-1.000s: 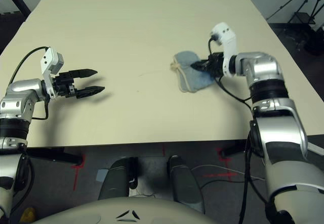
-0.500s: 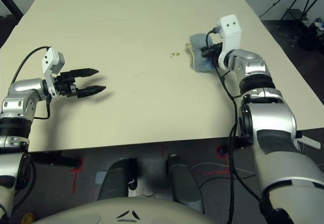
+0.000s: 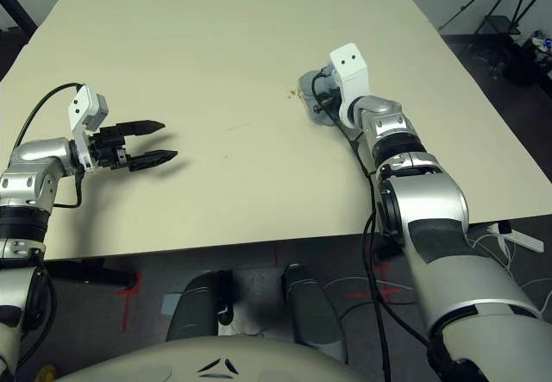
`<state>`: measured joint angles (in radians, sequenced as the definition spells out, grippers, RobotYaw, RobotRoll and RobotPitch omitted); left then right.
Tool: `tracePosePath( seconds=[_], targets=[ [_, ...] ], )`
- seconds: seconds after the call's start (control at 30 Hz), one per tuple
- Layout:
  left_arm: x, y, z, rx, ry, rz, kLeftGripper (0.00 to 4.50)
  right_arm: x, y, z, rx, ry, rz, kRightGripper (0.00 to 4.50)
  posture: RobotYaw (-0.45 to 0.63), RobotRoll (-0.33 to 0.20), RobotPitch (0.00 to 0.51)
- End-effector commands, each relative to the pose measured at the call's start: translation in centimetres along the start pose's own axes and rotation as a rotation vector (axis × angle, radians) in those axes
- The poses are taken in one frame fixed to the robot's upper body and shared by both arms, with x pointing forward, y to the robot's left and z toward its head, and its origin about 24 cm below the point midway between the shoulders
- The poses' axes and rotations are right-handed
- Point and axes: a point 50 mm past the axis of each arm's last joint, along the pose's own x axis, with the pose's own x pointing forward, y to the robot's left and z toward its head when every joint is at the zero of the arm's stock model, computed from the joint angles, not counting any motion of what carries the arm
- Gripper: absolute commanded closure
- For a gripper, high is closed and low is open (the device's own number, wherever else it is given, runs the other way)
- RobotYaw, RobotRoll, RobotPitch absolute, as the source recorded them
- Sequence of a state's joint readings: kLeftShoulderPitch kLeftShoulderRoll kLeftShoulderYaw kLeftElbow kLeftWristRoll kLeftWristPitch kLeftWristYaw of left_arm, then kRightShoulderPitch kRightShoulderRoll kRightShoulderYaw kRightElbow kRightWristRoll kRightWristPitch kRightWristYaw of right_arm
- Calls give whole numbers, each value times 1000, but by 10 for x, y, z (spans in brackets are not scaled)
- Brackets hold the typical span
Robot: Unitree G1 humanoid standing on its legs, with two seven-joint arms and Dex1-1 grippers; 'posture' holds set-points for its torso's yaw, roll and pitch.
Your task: Wipe the water off the table with a rag.
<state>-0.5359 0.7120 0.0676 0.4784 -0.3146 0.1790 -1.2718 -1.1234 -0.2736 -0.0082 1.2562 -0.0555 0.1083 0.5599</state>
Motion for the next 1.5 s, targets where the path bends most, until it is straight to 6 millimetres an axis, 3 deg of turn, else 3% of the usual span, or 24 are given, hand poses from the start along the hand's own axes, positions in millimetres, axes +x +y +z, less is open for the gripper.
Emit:
tracePosePath(
  seconds=[0.03, 0.43, 0.57, 0.73, 1.0, 1.5],
  targets=[
    [-4, -1, 1, 6, 4, 6, 0, 12, 27, -11, -7, 69, 119, 4393, -130, 0, 130],
    [-1, -5, 0, -2, -1, 2, 0, 32, 97, 12, -61, 21, 458, 4393, -122, 0, 135],
    [0, -5, -1, -5, -3, 2, 0, 33, 102, 15, -68, 13, 489, 4393, -125, 0, 136],
    [2, -5, -2, -7, -4, 1, 0, 30, 83, 13, -101, 34, 369, 4394, -128, 0, 136],
    [5, -5, -2, -9, -8, -4, 0, 10, 22, 18, -130, 35, 124, 4394, -139, 0, 135],
    [10, -3, -1, -3, -17, -12, 0, -28, -44, 11, -128, 70, -108, 4394, -156, 0, 123]
  ],
)
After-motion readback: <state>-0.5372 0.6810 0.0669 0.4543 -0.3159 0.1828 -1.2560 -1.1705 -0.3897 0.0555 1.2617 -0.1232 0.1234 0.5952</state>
